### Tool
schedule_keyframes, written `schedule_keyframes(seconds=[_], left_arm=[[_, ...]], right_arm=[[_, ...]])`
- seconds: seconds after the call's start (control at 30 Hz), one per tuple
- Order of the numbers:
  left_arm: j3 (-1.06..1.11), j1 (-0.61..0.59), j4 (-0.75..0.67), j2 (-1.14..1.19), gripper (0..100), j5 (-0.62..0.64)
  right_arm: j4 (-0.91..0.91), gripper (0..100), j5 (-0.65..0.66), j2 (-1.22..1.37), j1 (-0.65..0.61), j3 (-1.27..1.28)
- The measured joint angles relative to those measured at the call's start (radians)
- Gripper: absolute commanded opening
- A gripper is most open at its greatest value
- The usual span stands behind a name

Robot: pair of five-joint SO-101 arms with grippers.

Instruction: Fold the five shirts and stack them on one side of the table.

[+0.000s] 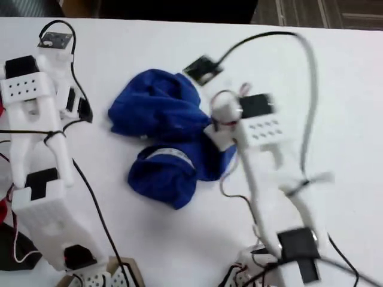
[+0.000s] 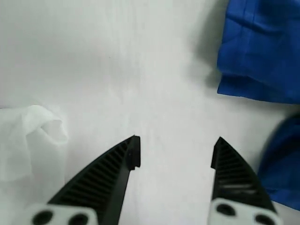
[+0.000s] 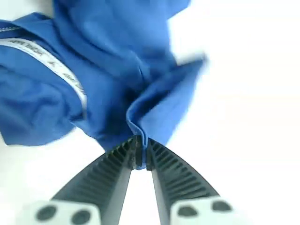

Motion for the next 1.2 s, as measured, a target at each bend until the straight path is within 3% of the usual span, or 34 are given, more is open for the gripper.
schedule_keyframes(seconds=[0.37,0.73,1.2], left_arm=[[0.0,0.155,0.0,0.0,26,0.0],[-0.006,0.284,-0.003,0.0,27,0.0],[0.052,0.479,-0.098,0.103,27,-0.037]], right_arm=[[0.006,2.0,0.106,-0.204,0.374,-0.002],[-0.147,2.0,0.112,-0.204,0.595,-0.002],[-0.161,2.0,0.112,-0.204,0.632,-0.002]])
